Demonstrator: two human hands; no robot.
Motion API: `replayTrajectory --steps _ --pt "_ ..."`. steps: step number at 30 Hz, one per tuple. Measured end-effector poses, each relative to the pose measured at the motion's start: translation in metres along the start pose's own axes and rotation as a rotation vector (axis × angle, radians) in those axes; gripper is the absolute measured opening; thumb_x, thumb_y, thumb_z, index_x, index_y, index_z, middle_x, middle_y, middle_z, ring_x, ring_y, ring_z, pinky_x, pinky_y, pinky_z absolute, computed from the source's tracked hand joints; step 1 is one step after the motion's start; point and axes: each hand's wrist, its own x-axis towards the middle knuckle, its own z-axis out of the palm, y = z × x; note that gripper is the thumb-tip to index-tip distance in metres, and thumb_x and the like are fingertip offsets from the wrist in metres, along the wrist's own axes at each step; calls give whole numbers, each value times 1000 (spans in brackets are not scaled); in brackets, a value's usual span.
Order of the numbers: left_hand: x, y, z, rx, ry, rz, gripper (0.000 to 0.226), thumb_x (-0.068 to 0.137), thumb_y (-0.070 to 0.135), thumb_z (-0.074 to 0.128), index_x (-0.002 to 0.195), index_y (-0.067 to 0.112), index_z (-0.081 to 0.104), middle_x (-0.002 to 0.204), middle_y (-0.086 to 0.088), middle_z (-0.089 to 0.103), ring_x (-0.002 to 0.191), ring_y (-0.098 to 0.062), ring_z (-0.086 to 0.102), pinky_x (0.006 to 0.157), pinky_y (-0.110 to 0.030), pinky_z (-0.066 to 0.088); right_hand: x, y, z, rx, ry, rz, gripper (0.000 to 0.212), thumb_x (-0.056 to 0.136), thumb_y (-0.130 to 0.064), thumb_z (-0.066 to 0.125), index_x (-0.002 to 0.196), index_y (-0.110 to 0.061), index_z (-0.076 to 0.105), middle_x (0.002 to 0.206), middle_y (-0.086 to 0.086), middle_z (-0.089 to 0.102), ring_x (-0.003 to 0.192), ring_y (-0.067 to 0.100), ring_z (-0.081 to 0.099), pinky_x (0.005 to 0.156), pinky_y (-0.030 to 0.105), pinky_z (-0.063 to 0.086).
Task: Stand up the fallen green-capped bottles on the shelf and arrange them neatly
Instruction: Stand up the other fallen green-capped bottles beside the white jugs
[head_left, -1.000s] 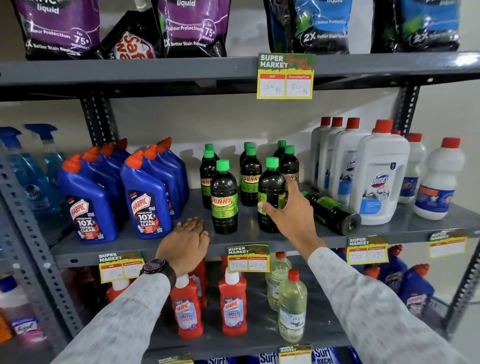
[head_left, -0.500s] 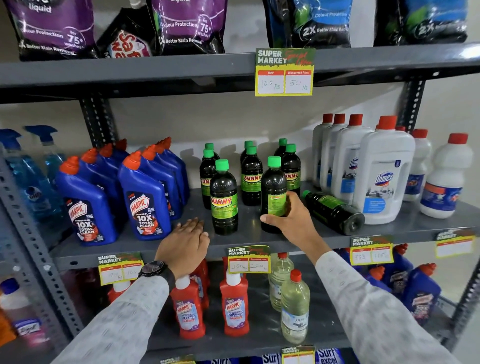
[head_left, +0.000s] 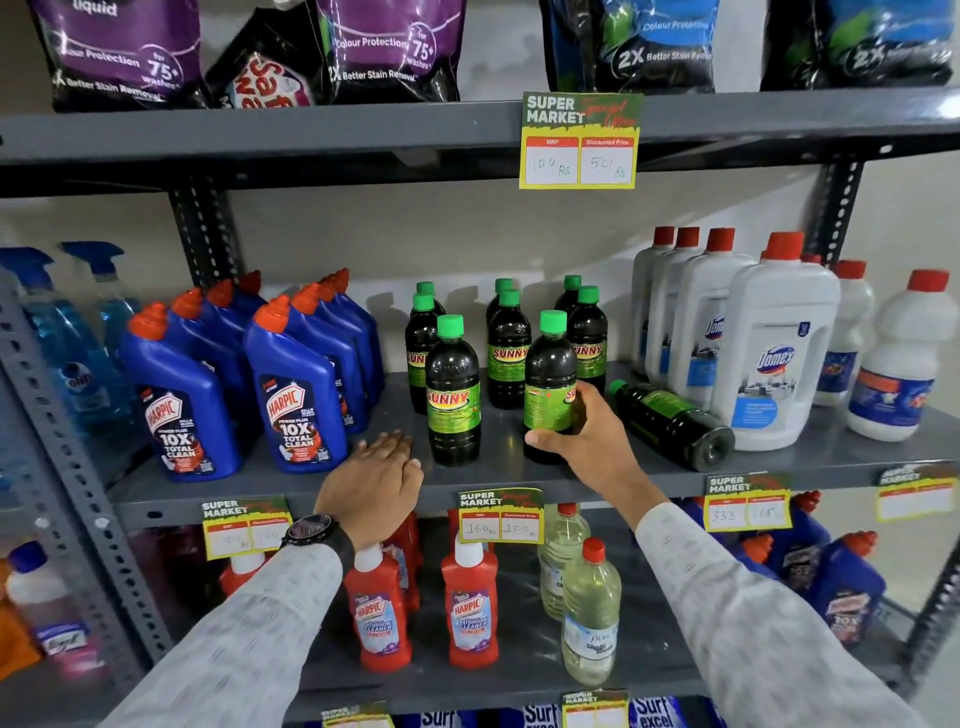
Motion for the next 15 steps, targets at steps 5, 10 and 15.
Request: replayTrajectory --steps 5,10,15 --pt "1 -2 3 6 5 -3 78 93 48 5 153 9 37 163 -8 34 152 -17 27 126 -37 15 -3 -5 2 -63 18 -47 78 73 -31 94 139 -27 52 126 -5 58 115 10 56 94 24 42" --pt "1 0 2 7 5 -2 73 96 46 10 153 9 37 163 -7 34 152 -17 27 126 -37 14 -2 -1 -3 -34 -28 -2 77 78 -20 91 145 -21 52 123 -13 68 111 3 63 103 29 49" --pt "0 1 1 3 -5 -6 75 95 47 8 154 10 36 163 -7 34 152 -17 27 126 -36 14 -7 -5 8 -100 126 12 84 62 -39 99 130 -24 52 116 -11 66 106 11 64 91 30 53"
